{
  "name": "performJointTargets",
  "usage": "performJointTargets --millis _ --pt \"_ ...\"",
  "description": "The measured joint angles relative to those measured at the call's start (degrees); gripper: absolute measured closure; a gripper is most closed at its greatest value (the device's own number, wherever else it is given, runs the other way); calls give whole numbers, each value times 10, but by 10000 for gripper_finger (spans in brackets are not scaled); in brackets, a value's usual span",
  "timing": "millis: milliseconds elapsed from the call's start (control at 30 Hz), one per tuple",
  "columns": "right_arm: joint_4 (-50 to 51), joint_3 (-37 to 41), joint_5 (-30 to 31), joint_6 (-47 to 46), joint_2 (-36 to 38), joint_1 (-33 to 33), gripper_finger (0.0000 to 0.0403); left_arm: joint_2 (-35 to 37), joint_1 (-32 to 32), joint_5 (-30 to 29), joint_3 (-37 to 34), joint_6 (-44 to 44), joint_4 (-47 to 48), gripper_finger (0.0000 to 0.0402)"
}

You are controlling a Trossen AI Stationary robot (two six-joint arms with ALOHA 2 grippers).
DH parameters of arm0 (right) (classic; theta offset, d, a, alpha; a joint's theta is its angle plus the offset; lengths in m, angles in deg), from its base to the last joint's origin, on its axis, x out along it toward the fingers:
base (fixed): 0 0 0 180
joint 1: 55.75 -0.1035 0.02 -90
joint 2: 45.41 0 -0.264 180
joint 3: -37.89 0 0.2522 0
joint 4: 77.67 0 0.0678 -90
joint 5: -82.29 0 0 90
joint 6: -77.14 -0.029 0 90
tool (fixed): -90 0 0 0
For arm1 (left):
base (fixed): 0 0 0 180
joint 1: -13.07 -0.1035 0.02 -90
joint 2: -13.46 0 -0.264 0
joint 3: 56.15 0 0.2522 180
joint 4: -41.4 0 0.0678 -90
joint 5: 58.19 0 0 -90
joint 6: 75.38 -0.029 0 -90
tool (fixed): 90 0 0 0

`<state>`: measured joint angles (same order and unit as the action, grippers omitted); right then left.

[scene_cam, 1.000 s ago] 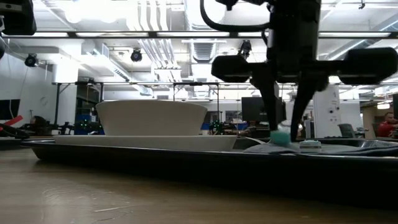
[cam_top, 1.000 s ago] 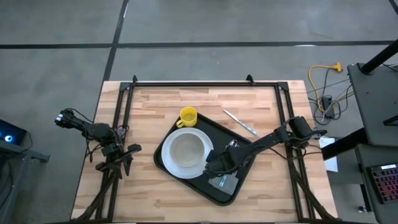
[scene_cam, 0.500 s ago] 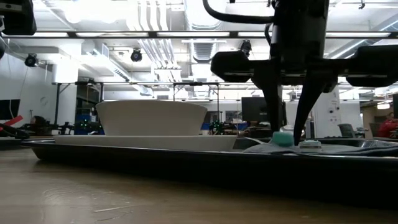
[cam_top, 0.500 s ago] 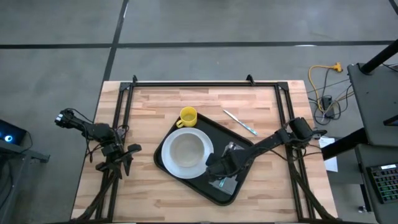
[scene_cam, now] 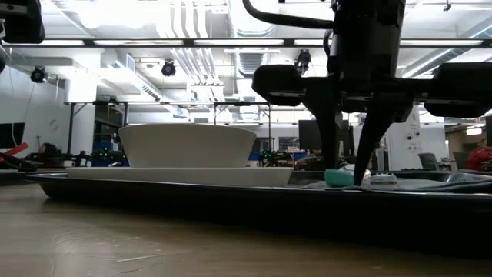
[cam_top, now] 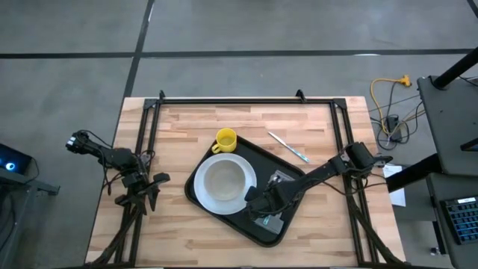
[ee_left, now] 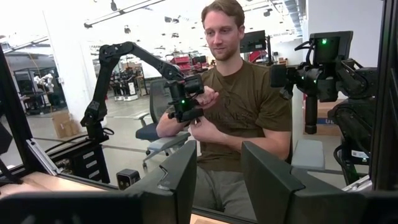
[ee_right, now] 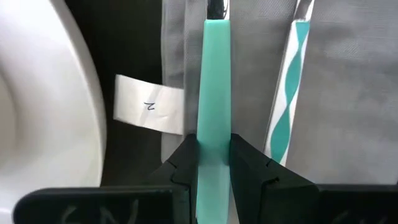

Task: Set up tray
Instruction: Put the blue spoon on the gray napkin to the right of the white plate, then put the blue knife on the gray napkin to the right of the blue fork

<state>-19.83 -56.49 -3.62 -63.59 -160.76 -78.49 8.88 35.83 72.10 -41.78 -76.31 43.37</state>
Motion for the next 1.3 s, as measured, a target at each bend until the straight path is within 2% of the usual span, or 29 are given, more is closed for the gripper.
performJointTargets --millis 133,367,767,1067,1300 --pt "-1 1 0 1 0 0 350 0 0 0 0 0 0 290" --pt "-3 2 3 3 0 0 307 0 0 0 0 0 0 290" --pt "1 2 -24 1 2 1 329 0 0 0 0 0 0 290" --pt "28 2 -11 19 29 3 310 0 0 0 0 0 0 290" --pt "31 6 -10 23 36 3 316 0 0 0 0 0 0 290"
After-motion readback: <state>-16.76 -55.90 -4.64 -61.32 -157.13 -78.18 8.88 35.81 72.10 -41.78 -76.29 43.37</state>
